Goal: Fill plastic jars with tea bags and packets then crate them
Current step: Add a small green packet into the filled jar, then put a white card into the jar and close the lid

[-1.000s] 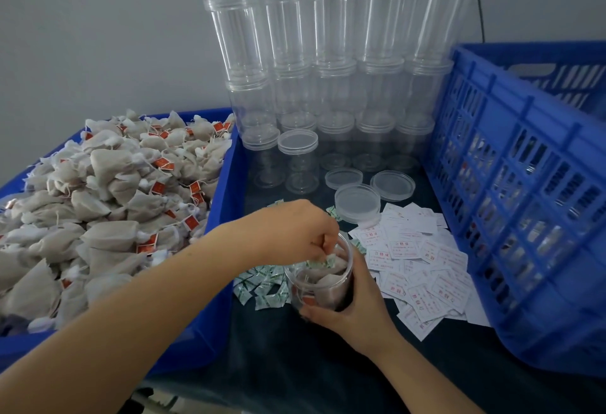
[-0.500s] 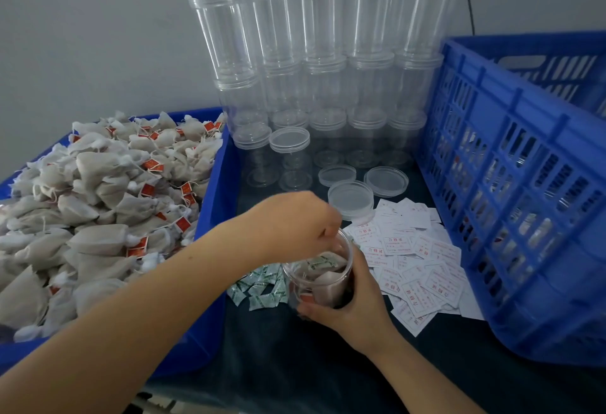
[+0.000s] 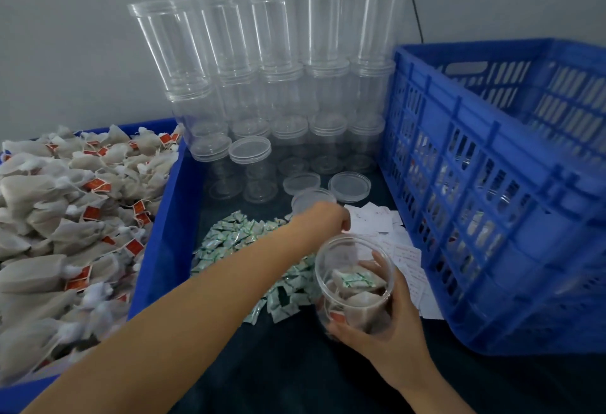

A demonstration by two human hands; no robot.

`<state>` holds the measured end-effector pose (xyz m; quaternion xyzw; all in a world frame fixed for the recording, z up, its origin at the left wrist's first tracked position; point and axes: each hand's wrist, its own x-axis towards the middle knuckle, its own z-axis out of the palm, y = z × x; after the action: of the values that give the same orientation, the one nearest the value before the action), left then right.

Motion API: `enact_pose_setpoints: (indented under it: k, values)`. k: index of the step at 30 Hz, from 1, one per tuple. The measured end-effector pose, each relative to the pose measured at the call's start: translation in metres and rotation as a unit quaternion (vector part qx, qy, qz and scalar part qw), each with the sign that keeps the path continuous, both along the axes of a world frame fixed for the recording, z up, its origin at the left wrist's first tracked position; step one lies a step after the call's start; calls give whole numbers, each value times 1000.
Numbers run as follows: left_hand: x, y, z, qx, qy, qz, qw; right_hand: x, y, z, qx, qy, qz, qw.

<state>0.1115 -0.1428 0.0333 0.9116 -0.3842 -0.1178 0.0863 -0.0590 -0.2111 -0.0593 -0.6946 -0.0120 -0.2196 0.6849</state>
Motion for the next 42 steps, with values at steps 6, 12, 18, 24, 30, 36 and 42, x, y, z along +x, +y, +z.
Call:
enact_pose_setpoints:
  k: [6,12,18,24,30,36,42]
  values:
    - [-1,-24,-33,61,-25,-39,997,-10,-20,-6,-37,9,-65,997]
    - [0,-21,-31,-8,5,-9,1000,-9,-27,-8,-26,23,-65,997]
    - [-7,-5,5,-84,-26,19,996,-9,-26,-7,-59,14,-68,996]
    - [-36,25,82,-230,20,13,973,-8,-25,-6,-79,23,-67,994]
    - [-70,39,77,-141,74,-16,987,-5,-25,-12,-84,20,-74,994]
    - [-81,35,47,-142,49,-25,988,-4,-25,-13,-86,25,-83,993]
    - [-87,25,27,-146,-71,-35,986,-4,-25,-11,-76,21,-71,994]
